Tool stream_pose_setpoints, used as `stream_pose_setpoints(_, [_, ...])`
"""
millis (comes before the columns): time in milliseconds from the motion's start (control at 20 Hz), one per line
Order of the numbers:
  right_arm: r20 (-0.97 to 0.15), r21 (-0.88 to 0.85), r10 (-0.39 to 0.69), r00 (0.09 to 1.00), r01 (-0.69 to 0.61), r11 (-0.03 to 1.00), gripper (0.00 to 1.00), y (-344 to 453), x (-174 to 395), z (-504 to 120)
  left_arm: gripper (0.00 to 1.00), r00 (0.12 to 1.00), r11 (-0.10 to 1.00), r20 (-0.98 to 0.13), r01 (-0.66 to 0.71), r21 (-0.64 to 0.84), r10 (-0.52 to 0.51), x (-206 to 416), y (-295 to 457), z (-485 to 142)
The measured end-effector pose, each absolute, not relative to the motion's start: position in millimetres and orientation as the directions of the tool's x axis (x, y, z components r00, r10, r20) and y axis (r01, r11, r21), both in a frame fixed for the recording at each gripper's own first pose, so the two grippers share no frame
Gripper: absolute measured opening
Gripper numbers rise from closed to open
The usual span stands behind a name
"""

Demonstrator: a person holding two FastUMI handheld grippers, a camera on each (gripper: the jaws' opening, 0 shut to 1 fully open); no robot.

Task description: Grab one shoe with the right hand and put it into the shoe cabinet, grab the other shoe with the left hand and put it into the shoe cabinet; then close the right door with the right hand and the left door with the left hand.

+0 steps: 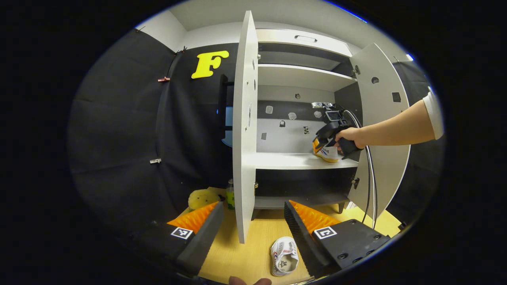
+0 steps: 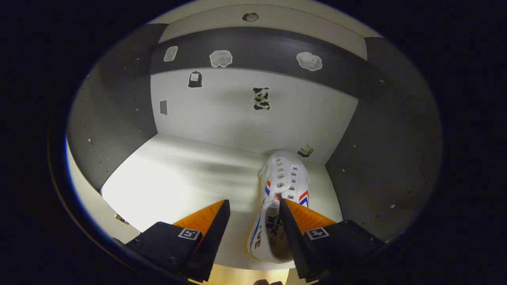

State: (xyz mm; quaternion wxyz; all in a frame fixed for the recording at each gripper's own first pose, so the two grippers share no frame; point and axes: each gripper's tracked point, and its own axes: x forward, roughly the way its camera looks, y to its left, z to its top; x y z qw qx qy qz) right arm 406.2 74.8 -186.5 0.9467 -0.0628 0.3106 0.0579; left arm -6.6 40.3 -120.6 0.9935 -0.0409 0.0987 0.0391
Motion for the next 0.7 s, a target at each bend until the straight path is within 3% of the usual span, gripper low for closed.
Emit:
stream_pose_setpoints(250, [-0.461,-0.033,0.144,0.876,-0.179,0.983,0.98,97,374,-134,0.95,0.974,0.995,-0.219,-0.074,-0.07,0.057,-15,38,-133])
stream_pose_setpoints(500, [-0.317,0.071,0.226,0.921,-0.214,0.974,0.98,113,301,-87,0.95,0.976,0.996,-0.216,-0.041,-0.085,0.022,-20,31,-148])
stream_pose_setpoints(700, [-0.247,0.089,0.251,0.936,-0.236,0.968,0.98,109,225,-84,0.95,0.972,0.997,-0.232,0.014,-0.082,-0.032,-26,17,-177])
